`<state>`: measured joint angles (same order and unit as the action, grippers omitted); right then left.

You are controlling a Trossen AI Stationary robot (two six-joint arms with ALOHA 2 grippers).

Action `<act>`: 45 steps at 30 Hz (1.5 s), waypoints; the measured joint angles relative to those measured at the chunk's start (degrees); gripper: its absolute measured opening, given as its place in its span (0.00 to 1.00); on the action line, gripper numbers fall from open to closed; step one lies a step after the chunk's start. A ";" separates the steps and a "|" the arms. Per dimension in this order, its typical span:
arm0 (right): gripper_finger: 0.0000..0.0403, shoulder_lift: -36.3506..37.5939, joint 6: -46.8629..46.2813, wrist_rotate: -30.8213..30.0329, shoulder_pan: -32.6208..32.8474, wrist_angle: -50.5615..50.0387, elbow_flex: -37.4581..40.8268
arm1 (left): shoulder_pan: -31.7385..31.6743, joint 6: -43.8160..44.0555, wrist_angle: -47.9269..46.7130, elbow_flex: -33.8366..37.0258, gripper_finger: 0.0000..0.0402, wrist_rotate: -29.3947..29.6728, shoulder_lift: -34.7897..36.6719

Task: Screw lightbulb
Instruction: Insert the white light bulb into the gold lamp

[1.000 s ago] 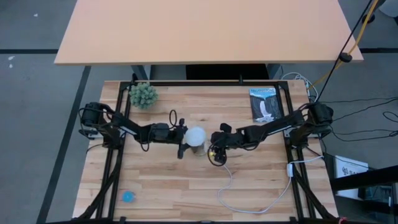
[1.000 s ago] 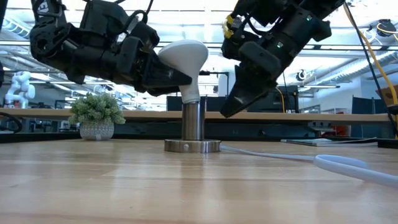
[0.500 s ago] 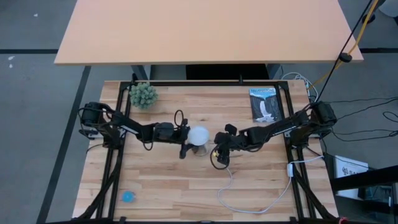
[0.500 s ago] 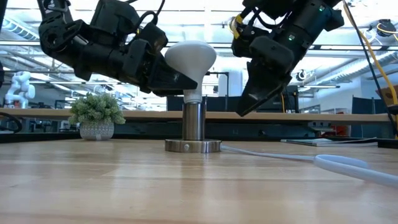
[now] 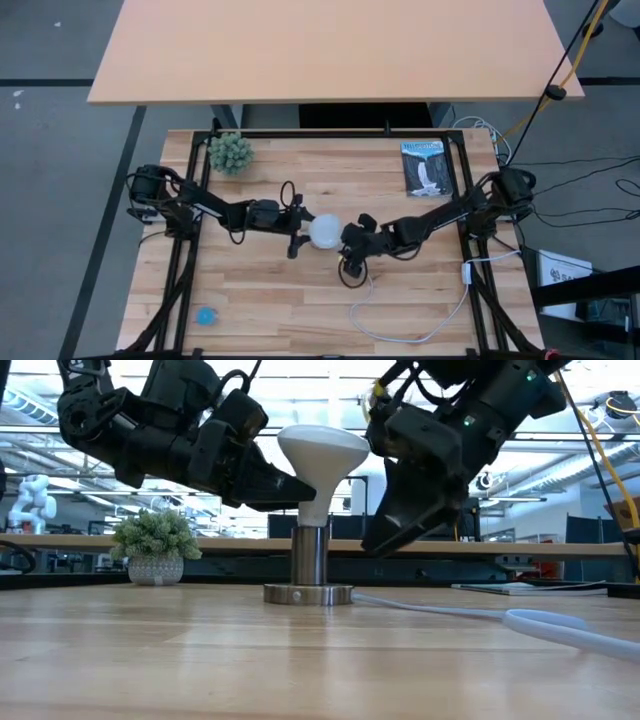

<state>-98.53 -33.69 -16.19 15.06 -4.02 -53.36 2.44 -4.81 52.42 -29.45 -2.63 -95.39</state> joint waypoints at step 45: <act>0.38 4.49 -3.34 10.29 -8.40 7.22 -0.04 | 0.00 3.01 -1.00 0.00 0.52 -1.38 -0.02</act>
<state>-94.04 -37.03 -5.89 6.66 3.21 -53.41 2.44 -1.80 51.42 -29.45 -4.01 -95.42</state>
